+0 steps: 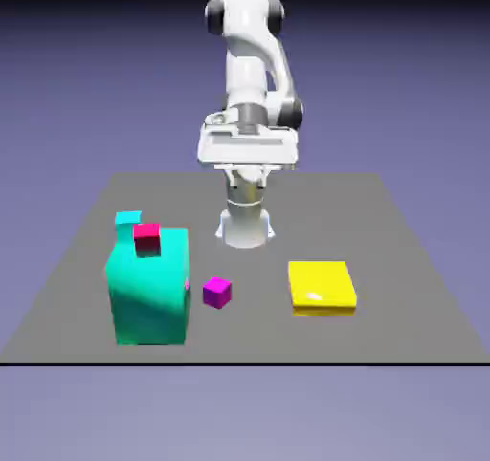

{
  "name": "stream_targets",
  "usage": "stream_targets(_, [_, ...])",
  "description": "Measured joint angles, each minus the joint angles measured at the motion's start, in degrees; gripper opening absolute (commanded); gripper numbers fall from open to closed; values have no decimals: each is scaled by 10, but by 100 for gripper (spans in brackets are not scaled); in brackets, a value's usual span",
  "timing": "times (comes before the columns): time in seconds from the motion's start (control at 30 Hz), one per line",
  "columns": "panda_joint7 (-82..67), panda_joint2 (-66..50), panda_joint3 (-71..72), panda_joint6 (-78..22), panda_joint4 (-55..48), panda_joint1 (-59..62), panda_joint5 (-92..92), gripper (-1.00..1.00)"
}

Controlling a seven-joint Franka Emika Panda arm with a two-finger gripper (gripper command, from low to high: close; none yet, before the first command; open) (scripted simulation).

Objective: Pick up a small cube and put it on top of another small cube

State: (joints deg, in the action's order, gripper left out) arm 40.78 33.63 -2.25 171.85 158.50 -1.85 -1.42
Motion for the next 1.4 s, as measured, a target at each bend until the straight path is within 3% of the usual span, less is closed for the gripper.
stream_targets(0.97, [102, -573, -159, -682, -437, 478, -260, 0])
stream_targets(1.13, [133, -657, -91, -594, -359, 524, -260, 0])
stream_targets(1.17, [126, -669, -86, -573, -349, 522, -268, -100])
stream_targets(1.4, [191, -592, -131, -657, -384, 495, -242, -100])
